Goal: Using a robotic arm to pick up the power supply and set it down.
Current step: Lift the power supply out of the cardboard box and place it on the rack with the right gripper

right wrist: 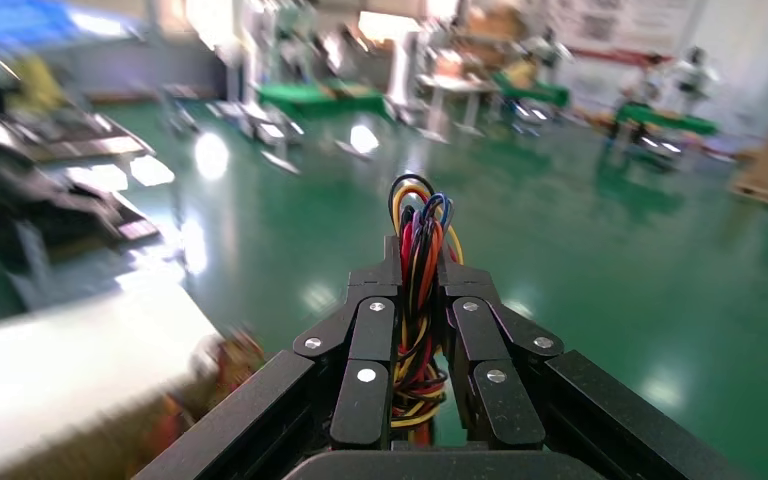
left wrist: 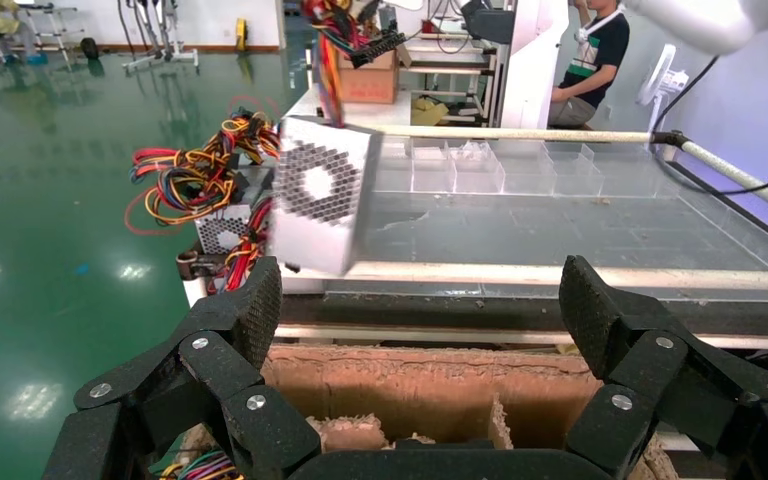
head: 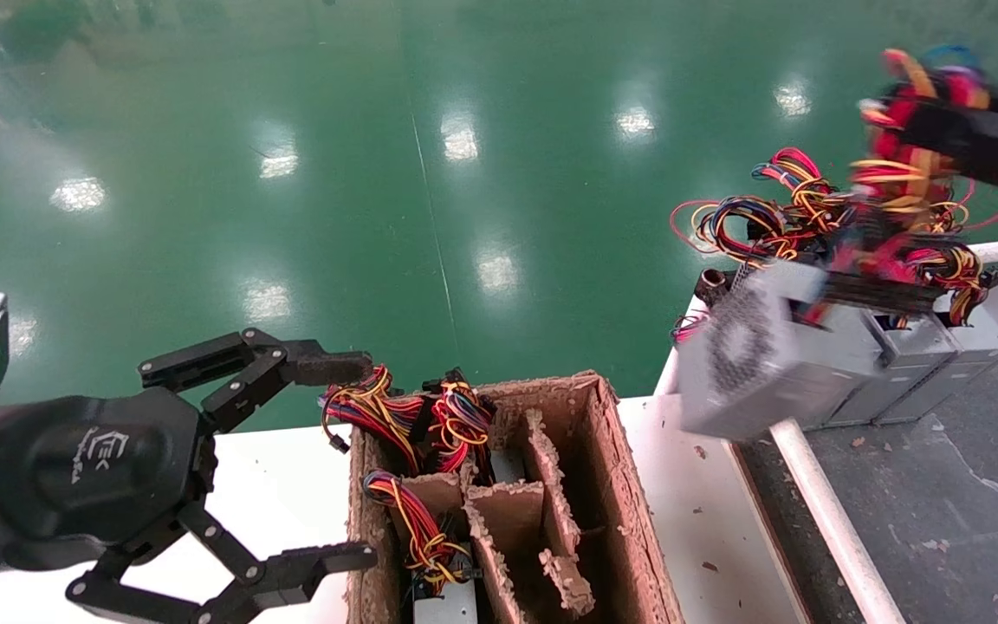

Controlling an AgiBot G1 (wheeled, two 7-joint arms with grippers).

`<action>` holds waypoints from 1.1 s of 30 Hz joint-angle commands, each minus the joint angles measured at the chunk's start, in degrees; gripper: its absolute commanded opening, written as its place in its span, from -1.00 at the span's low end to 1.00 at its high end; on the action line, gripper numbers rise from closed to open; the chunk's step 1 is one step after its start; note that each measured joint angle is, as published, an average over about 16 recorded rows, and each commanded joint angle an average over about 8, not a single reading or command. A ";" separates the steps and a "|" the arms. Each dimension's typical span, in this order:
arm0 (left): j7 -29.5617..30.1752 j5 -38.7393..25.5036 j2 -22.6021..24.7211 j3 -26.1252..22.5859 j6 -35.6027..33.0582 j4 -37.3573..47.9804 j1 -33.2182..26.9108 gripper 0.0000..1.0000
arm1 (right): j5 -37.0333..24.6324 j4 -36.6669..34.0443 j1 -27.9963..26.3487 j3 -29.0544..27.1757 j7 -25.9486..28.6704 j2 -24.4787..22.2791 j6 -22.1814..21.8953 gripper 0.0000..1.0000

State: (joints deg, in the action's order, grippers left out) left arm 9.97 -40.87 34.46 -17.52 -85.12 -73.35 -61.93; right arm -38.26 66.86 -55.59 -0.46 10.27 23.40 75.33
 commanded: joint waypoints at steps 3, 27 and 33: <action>-0.01 0.01 0.00 -0.01 0.00 0.00 0.00 1.00 | -0.64 -3.03 2.13 -2.23 -1.74 -4.57 1.04 -1.00; -0.04 0.05 -0.03 -0.07 0.03 0.00 -0.02 1.00 | -4.45 -8.23 15.59 -7.33 -9.20 -7.43 -1.32 -1.00; -0.04 0.06 -0.03 -0.09 0.04 0.00 -0.02 1.00 | -5.59 -3.67 15.11 -6.29 -7.49 -6.31 -4.88 -0.84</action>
State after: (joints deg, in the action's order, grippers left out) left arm 9.93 -40.81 34.43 -17.60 -85.09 -73.35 -61.95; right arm -44.11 62.72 -40.76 -6.50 2.89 17.00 70.46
